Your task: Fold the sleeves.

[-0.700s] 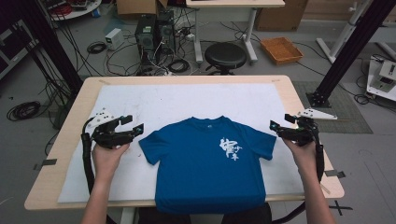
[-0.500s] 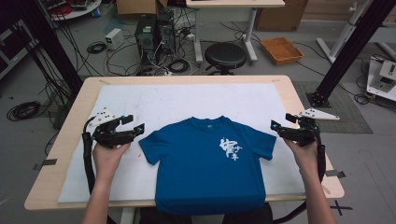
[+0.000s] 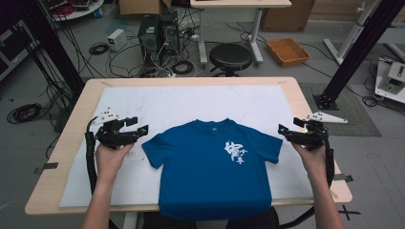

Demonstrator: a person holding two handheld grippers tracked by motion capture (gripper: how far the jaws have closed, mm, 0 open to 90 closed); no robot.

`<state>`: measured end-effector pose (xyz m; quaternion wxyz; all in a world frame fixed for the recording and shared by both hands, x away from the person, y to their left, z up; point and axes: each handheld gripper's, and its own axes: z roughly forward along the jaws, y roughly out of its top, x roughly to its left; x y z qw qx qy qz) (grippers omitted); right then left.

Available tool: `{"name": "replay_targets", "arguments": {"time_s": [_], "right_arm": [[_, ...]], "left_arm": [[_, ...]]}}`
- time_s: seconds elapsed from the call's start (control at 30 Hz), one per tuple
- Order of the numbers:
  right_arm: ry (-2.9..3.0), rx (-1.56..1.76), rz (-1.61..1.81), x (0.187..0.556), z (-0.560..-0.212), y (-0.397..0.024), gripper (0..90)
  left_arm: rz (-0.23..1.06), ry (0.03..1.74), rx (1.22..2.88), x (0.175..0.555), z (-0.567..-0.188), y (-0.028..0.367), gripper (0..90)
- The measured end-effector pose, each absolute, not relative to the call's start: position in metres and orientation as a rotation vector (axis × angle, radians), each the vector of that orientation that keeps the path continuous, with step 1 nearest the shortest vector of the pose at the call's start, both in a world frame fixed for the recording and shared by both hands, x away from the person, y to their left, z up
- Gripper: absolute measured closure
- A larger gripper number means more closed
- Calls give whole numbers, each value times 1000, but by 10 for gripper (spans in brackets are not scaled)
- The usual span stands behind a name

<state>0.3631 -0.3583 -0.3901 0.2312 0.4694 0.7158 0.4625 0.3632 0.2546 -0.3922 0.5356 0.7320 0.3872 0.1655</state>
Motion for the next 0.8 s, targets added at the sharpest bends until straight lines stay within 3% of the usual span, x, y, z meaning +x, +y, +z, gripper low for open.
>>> {"name": "replay_targets", "arguments": {"time_s": [0.2,0.47,0.8], "right_arm": [[1958,1331,1270,365,-393,-364,248],[1956,1323,1269,366,-393,-363,258],[1957,1321,1268,366,-393,-363,260]], "left_arm": [[333,992,1833,370,-401,255,394],[219,1095,1913,373,-423,268,576],[198,1118,2021,378,-432,258,679]]}}
